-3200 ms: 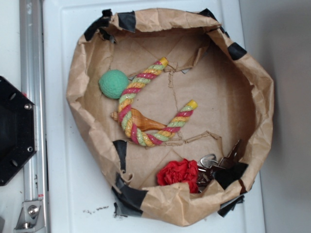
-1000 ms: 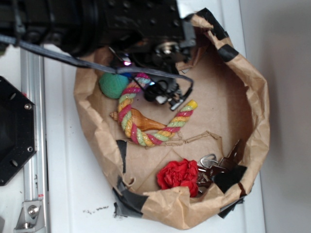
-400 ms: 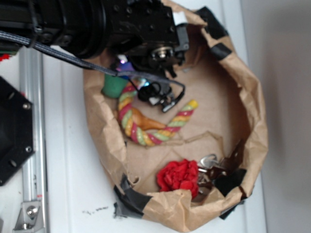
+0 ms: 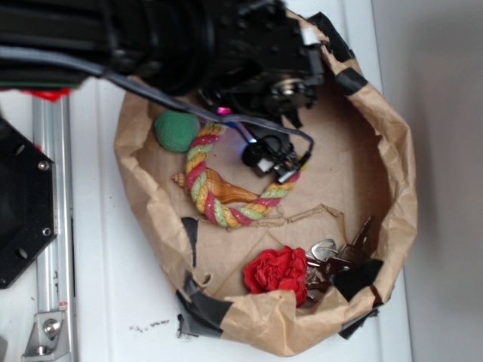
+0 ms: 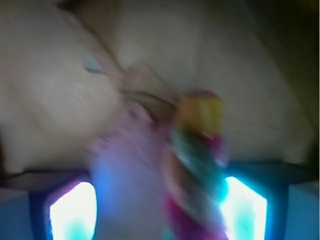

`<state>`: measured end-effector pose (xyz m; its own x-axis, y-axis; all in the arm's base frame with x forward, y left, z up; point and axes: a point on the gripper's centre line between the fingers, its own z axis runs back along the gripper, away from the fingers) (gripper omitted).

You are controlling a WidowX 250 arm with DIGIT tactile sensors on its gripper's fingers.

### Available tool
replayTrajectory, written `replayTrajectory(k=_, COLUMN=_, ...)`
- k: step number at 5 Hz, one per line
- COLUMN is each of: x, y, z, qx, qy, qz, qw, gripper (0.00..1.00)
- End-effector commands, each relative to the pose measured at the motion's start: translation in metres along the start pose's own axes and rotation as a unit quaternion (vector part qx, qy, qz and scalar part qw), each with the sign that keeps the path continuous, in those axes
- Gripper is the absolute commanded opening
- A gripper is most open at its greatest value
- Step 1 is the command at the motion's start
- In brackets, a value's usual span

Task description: Grab the multicolored rope.

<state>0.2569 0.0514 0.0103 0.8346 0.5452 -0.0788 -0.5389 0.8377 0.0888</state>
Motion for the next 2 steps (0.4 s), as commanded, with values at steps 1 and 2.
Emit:
replayTrajectory(k=1, x=-0.0182, y=0.0054, z=-0.0146, qx=0.018, qy=0.005, qz=-0.004, qw=1.000, gripper=0.00)
replayTrajectory(k=2, x=-0.0175, y=0.0079, z=-0.0117, qx=0.016, qy=0.004, qz=-0.001, qw=1.000, gripper=0.00)
